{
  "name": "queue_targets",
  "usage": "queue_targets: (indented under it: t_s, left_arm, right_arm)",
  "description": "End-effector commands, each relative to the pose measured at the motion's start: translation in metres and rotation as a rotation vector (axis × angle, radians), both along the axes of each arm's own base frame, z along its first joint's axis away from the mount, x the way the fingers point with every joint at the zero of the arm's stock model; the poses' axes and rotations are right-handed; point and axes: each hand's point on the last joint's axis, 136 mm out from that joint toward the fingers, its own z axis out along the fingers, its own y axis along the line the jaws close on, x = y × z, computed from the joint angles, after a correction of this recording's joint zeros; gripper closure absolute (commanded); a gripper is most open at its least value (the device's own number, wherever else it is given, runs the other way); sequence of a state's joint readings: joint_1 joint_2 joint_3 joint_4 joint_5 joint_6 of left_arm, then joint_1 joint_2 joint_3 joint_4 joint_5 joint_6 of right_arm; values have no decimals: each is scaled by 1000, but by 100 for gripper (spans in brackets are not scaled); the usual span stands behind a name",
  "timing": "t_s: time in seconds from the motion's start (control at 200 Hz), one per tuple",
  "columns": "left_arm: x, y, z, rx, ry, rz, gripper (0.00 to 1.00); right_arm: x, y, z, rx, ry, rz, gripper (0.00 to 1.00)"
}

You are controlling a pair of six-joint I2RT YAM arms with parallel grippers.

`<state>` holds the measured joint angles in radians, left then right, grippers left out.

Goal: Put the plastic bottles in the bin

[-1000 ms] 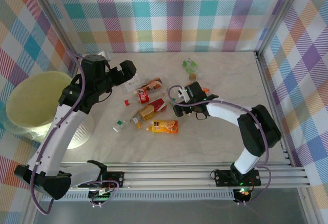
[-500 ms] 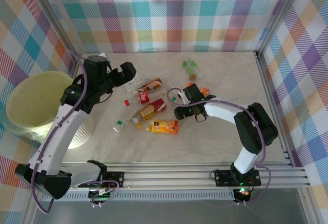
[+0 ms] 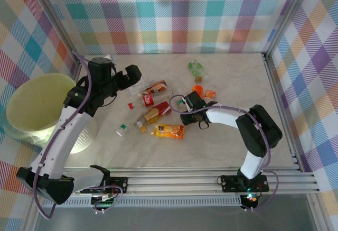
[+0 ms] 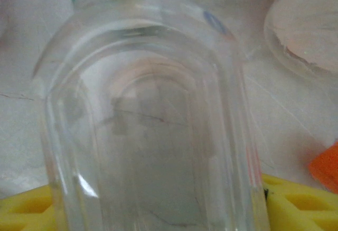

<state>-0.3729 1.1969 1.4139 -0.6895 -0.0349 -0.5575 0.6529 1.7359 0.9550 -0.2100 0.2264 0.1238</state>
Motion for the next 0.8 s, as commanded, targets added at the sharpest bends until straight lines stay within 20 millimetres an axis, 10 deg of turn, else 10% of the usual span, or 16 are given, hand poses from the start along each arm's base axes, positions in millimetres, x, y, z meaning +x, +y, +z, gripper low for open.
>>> queue_targets:
  t_s: [0.0,0.795]
  left_arm:
    - [-3,-6,-10,17,29,-35,0]
    - [0,-83,-22,-235,28,-329,0]
  right_arm:
    - [1,1,18,46,-67,-25,35]
    - [-12,43,168,603,-289,-26,60]
